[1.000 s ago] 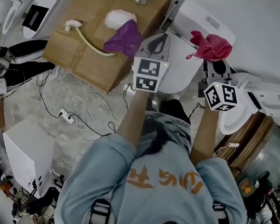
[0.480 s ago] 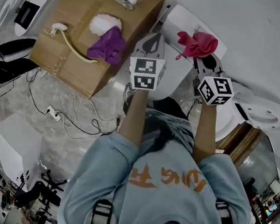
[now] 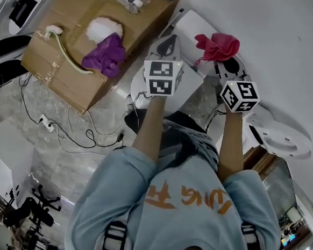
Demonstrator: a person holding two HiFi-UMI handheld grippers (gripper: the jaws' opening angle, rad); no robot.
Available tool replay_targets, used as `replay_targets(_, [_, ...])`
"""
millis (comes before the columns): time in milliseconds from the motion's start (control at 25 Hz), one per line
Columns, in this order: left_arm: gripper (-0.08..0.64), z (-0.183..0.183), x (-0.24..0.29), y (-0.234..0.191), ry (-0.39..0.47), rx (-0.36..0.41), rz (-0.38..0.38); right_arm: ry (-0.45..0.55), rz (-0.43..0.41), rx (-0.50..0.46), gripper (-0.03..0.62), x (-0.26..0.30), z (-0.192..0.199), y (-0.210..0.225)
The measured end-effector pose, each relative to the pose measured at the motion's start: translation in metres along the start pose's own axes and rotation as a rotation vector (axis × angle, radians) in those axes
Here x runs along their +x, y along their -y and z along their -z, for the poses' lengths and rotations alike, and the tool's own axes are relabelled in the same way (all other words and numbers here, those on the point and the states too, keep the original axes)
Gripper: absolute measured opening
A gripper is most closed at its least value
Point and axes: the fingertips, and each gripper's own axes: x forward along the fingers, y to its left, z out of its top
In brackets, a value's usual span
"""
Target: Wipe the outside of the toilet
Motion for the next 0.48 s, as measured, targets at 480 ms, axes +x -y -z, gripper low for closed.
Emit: replay_targets(480, [0.025,0.028,0.048,-0.015,-0.055,-0.123,0.003,-0.046,-0.153,-0.048,0.075,0.085,0.011,0.028])
